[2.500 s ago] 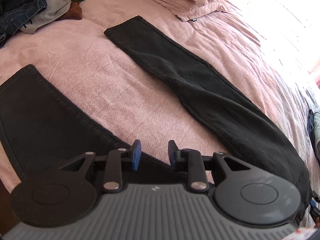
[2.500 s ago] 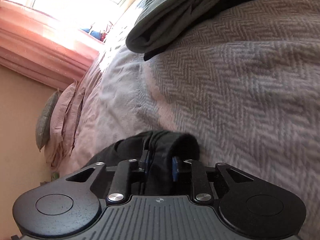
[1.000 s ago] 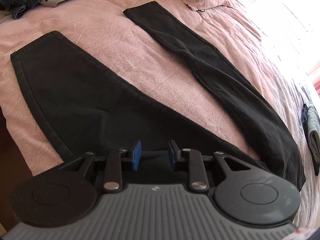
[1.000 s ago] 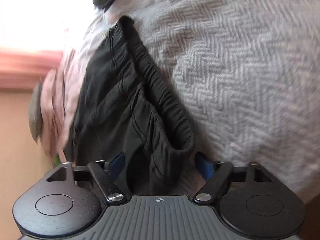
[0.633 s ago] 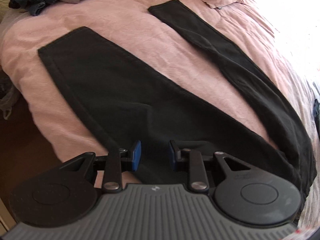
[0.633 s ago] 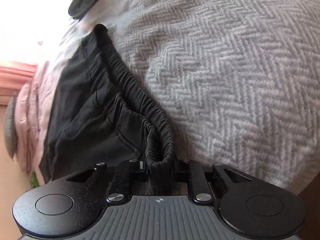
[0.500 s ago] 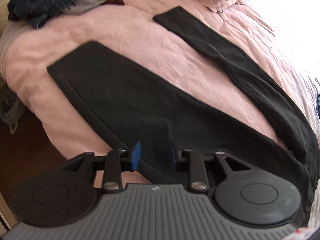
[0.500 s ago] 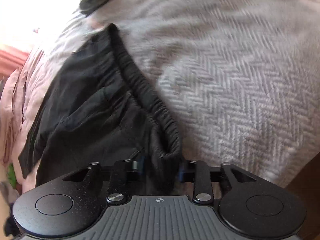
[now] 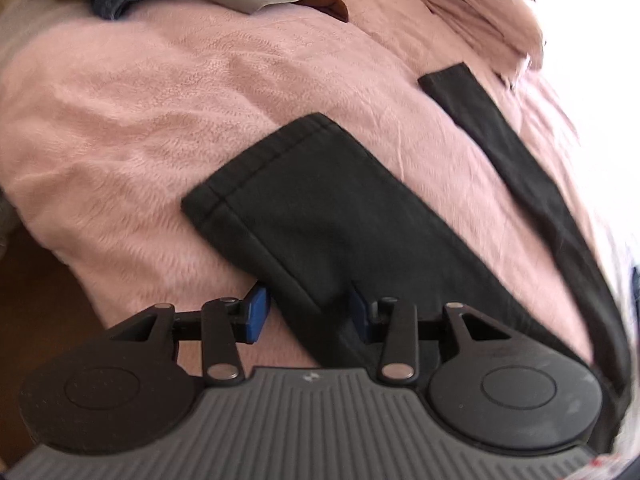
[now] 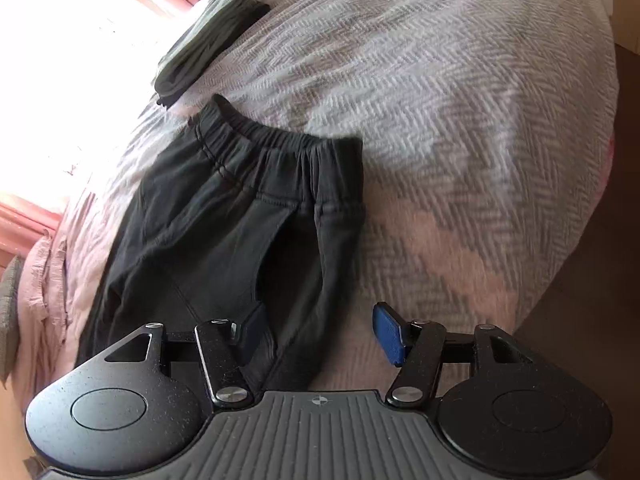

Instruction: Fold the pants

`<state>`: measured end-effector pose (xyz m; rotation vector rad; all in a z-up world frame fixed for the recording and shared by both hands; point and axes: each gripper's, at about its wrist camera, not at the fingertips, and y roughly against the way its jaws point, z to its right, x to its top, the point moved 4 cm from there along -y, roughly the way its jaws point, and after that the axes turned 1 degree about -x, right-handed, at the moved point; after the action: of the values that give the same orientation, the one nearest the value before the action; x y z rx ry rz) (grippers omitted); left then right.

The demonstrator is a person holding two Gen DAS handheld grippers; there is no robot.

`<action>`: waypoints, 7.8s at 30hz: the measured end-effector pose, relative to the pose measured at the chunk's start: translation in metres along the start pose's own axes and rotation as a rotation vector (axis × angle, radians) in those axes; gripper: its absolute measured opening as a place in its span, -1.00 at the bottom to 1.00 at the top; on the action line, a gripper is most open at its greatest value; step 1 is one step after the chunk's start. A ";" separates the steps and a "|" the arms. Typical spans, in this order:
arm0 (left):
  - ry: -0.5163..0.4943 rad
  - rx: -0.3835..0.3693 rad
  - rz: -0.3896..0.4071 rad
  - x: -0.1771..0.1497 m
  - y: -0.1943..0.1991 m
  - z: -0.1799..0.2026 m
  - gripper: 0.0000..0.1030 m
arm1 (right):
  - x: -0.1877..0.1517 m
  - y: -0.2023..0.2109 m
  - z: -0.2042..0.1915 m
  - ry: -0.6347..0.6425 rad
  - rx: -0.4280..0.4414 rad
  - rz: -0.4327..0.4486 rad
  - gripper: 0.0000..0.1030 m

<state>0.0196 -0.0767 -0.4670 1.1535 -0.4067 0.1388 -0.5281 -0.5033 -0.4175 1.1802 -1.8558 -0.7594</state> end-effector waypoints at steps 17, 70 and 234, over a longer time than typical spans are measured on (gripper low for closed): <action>-0.438 0.093 -0.102 0.019 0.082 0.003 -0.45 | -0.071 0.122 -0.055 0.051 0.006 0.017 0.10; -0.935 -0.021 -0.110 -0.107 0.288 0.168 0.21 | -0.183 0.221 -0.222 0.870 -0.016 -0.185 0.10; 0.241 -0.231 -0.104 0.036 -0.031 0.011 -0.46 | 0.015 -0.050 0.018 -0.246 0.199 0.129 -0.26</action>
<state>0.0597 -0.1025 -0.4764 0.9152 -0.1443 0.1343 -0.5249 -0.5355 -0.4621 1.1146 -2.2312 -0.6839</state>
